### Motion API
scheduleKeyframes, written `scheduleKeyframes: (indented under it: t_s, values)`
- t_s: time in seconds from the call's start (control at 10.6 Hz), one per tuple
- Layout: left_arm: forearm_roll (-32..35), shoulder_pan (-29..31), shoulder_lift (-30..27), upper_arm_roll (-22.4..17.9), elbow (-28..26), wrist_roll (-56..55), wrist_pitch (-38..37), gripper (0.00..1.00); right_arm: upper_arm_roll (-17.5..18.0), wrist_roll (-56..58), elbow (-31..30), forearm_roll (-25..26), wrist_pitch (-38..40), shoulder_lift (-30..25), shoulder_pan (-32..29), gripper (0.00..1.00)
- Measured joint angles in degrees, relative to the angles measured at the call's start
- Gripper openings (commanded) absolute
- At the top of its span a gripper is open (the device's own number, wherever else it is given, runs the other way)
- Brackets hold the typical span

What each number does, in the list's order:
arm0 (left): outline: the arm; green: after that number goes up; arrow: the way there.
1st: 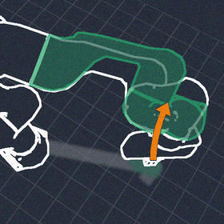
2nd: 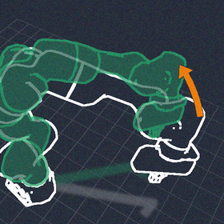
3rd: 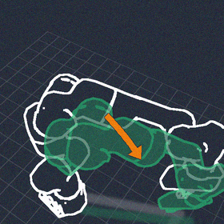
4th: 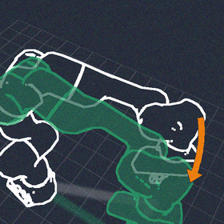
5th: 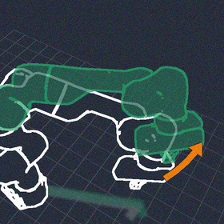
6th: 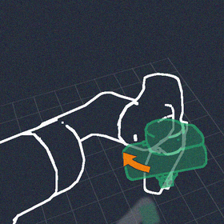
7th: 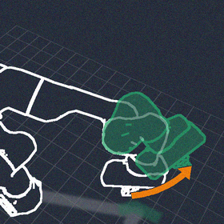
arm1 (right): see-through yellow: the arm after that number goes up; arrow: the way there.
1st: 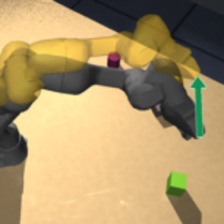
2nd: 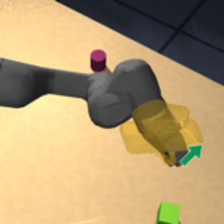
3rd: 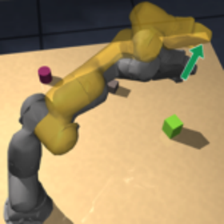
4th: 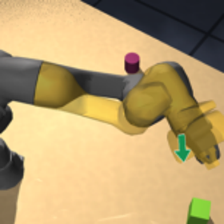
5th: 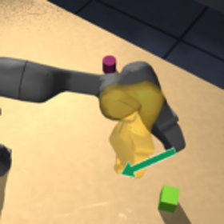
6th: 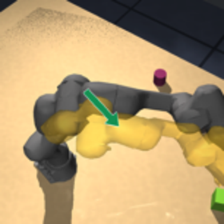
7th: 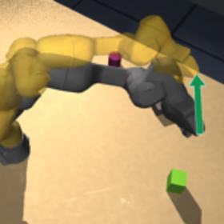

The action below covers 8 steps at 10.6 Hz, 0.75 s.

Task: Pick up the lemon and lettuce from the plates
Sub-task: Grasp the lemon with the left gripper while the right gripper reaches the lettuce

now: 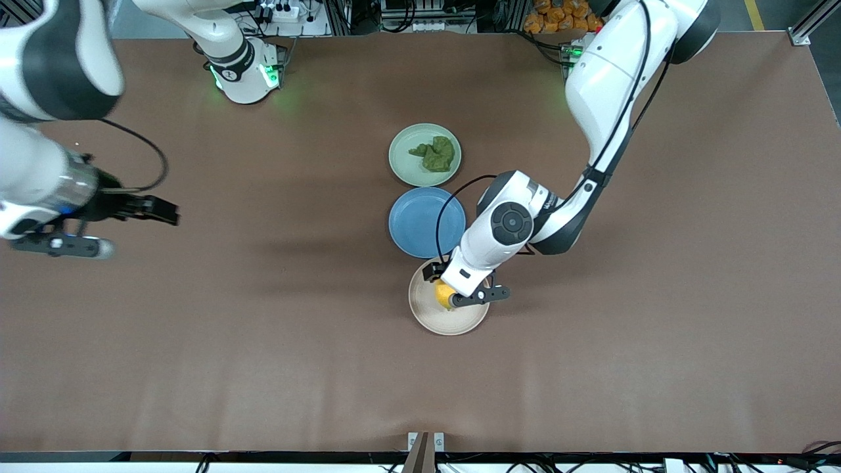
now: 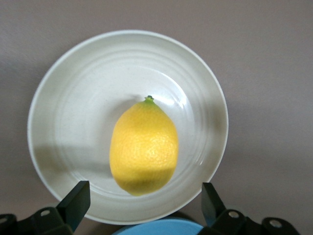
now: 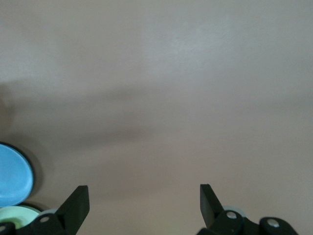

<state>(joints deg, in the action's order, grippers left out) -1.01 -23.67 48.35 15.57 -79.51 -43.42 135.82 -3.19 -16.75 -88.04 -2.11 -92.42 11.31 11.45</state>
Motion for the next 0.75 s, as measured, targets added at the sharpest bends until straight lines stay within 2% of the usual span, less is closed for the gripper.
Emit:
scheduleKeyframes:
  t_s: [0.28,0.47,0.57,0.66,0.75]
  values:
    - [0.0,-0.7,2.2,-0.1,0.0,-0.1,3.8,1.0,8.3,-11.7,-9.5,0.0,-8.0,-1.6,0.7,1.0]
    - [0.0,-1.6,3.6,-1.2,0.0,-0.1,5.0,0.91,14.3,-17.8,-14.3,0.0,-10.6,-2.9,1.0,1.0]
    - [0.0,-2.3,3.9,-2.0,0.1,-0.1,5.2,0.81,17.6,-21.1,-16.0,0.0,-12.3,-3.2,1.2,1.0]
    - [0.0,-2.8,4.0,-2.5,0.1,-0.1,5.3,0.64,21.4,-25.0,-18.5,0.0,-15.6,-3.4,1.4,1.0]
    - [0.0,-2.9,3.9,-2.7,0.2,-0.1,5.3,0.4,24.5,-28.3,-21.5,0.0,-20.0,-3.5,1.6,1.0]
